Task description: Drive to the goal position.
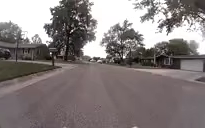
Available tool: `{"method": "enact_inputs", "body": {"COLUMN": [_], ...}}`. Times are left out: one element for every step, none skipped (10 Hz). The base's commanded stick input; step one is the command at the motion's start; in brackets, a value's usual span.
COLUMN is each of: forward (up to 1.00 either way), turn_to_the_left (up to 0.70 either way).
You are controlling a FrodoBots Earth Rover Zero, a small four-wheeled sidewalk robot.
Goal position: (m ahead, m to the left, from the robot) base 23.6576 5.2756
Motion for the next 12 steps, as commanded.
{"method": "enact_inputs", "body": {"forward": [0.7,0.7,0.7,0.7,0.7,0.7,0.7,0.7,0.7,0.7,0.7,0.7], "turn_to_the_left": [0.0,0.0,0.0,0.0,0.0,0.0,0.0,0.0,0.0,0.0,0.0,0.0]}}
